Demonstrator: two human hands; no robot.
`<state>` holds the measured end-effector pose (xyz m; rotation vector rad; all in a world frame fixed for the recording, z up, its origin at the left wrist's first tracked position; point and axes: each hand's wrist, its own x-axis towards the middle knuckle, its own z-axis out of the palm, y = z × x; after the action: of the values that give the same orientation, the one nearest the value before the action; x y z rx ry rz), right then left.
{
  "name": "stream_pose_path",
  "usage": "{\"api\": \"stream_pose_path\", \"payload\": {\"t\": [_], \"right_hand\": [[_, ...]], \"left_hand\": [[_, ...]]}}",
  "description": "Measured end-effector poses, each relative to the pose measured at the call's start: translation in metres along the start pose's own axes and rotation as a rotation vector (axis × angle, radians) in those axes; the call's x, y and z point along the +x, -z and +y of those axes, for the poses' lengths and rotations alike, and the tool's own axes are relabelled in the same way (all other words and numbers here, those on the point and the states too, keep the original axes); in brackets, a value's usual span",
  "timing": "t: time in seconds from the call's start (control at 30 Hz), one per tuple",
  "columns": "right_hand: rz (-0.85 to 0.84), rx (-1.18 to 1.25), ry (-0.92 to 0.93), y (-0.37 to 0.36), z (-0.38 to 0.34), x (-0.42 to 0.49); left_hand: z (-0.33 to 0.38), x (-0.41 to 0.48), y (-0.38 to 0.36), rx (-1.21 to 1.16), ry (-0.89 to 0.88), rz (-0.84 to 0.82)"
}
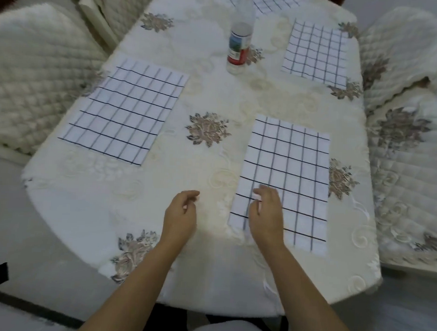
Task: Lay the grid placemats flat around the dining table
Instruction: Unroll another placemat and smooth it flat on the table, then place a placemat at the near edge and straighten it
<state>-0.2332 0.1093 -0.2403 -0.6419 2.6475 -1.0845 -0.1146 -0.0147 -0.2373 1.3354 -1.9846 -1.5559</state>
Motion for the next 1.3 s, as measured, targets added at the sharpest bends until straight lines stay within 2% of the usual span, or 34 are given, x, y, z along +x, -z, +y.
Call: {"api": "stream_pose_path", "payload": {"t": [0.07,0.2,0.5,0.83,1.07,1.3], "right_hand": [[-0.116,0.113,0.012,-0.016,-0.042,-0.010],[-0.230,0.256,0.056,-0.046,-0.118,-0.028],[-0.452,0.500,0.176,-0.152,-0.295,-0.081],[-0.702,0.626,0.310,-0.264,-0.424,-0.133],[-0.824,0.662,0.302,-0.343,-0.502,-0.146],[-0.807,0.690,0.252,-0.439,-0.583,-0.116]], "left_hand": [[0.004,0.000,0.033,-0.082,-0.008,0.031],[0.006,-0.003,0.108,-0.187,-0.071,0.101],[-0.026,-0.001,0.299,-0.344,-0.070,0.401],[-0.077,-0.012,0.434,-0.423,-0.061,0.667],[-0.104,0.019,0.522,-0.423,-0.026,0.743],[-0.126,0.100,0.615,-0.402,-0.001,0.718]]}}
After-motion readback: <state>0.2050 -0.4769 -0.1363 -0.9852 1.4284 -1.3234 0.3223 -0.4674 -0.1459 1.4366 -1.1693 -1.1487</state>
